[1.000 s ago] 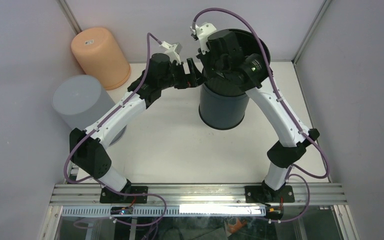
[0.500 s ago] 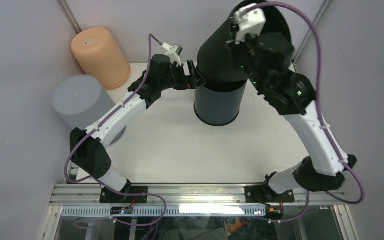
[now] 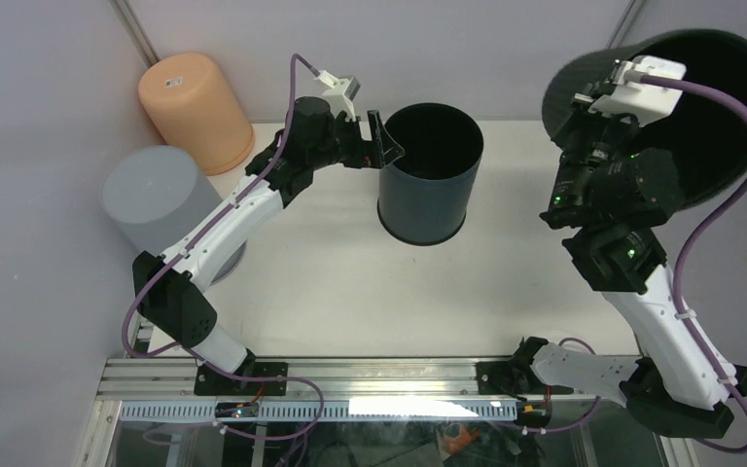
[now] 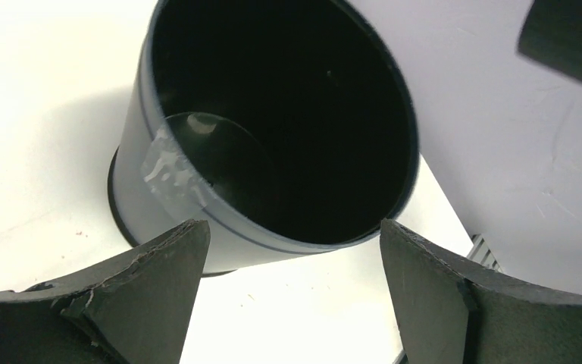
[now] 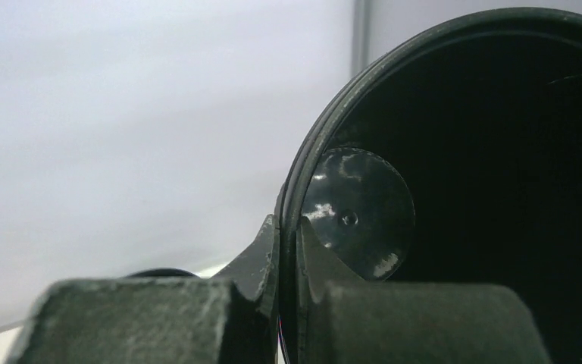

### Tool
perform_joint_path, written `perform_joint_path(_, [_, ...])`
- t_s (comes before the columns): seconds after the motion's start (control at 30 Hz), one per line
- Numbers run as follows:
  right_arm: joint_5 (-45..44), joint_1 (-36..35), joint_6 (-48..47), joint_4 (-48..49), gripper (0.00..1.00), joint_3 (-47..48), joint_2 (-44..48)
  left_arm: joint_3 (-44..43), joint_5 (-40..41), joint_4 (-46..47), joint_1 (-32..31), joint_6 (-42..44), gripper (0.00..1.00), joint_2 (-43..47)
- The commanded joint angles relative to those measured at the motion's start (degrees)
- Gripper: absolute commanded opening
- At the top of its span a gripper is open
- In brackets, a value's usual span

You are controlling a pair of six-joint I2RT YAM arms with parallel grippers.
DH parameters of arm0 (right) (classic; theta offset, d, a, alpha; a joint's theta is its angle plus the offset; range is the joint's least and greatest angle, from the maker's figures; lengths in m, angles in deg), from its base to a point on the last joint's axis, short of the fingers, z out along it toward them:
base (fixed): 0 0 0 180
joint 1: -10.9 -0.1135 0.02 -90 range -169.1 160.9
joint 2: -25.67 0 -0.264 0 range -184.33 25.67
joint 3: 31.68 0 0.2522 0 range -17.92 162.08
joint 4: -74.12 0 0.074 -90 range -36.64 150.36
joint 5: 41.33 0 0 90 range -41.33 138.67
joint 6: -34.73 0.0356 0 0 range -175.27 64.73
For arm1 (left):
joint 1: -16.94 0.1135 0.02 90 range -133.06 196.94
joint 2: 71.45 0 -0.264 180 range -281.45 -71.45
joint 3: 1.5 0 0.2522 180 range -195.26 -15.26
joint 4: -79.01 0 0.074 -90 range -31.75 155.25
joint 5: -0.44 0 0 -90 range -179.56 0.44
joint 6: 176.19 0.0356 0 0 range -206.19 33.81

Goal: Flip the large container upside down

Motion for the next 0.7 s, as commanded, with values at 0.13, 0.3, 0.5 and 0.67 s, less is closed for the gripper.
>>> perform_joint_path(0.13, [-3.8, 3.1, 12.4, -9.5, 0.0, -5.0, 0.7, -7.0, 0.2, -0.1, -1.5, 4.2, 0.86, 2.0])
perform_joint_path(0.3, [11.1, 13.3, 30.7, -23.5, 0.0, -6.3, -2.1, -8.0, 2.9, -2.4, -1.4, 5.9, 0.87, 3.0])
perform_joint_path(0.5, [36.5, 16.9, 47.8, -22.7, 0.0, -9.9, -6.3, -6.4, 4.6, -3.7, -0.7, 5.6, 0.87, 4.7])
perform_joint_path(0.67, [51.5, 15.7, 57.1, -12.0, 0.0, -12.6, -12.5, -6.3, 4.7, -3.9, -0.6, 5.4, 0.88, 6.1])
